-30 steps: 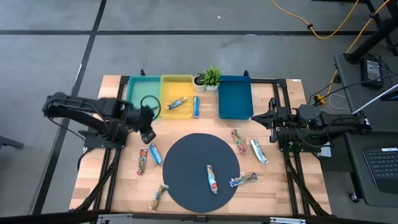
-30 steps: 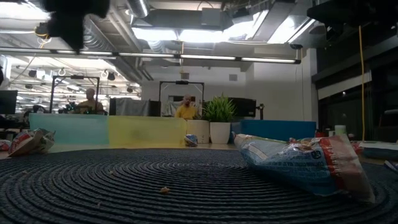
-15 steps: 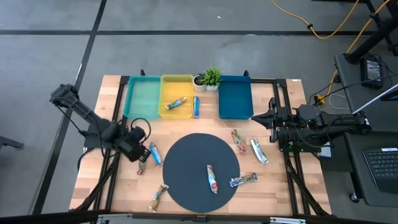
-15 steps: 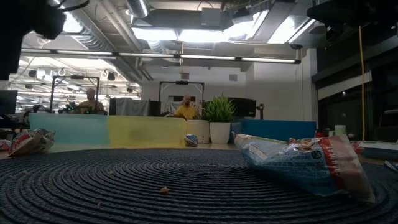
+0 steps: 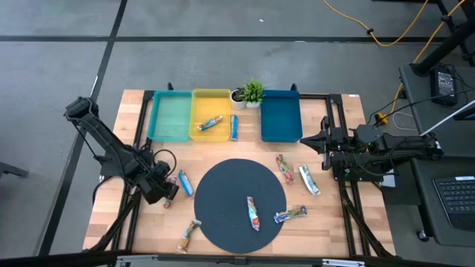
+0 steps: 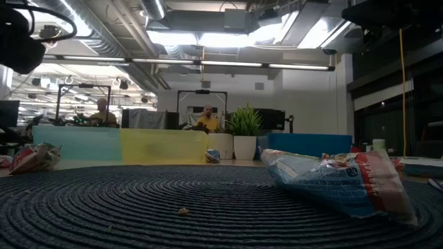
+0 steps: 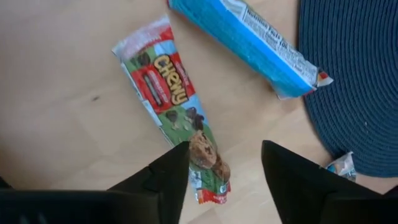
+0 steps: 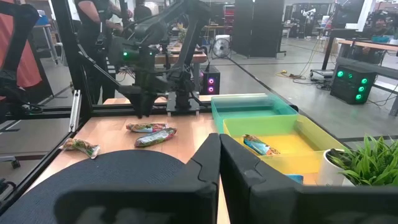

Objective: Pick and place Granola Bars by type
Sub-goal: Put the red granola bar into the green bin

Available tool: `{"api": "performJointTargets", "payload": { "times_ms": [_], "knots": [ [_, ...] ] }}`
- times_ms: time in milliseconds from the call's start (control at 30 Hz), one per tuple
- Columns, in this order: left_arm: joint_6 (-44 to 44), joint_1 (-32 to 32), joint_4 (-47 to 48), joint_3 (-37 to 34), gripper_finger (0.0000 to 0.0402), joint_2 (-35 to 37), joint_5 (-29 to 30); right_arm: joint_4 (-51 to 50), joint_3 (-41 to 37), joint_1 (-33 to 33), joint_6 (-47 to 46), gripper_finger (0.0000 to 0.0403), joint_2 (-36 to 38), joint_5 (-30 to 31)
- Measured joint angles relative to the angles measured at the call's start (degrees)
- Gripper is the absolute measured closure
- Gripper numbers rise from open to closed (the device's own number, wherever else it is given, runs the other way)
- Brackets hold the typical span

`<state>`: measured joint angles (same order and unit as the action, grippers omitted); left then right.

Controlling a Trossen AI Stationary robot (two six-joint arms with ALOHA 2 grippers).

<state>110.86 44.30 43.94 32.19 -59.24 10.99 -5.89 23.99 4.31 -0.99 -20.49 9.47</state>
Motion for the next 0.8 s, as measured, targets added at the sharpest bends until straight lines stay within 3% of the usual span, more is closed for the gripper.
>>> {"api": "performJointTargets", "payload": {
  "times_ms": [367, 800],
  "knots": [
    [-0.49, -0.85, -1.32, -2.78, 0.0123, -0.96, -1.89, -0.02, 0.00, 0.00, 0.00, 0.0390, 0.00, 0.00],
    [-0.62, -1.78, -4.44, -2.78, 0.0116, -9.36, -1.93, 0.00, 0.00, -0.01, 0.00, 0.0390, -0.01, 0.00]
  ]
}}
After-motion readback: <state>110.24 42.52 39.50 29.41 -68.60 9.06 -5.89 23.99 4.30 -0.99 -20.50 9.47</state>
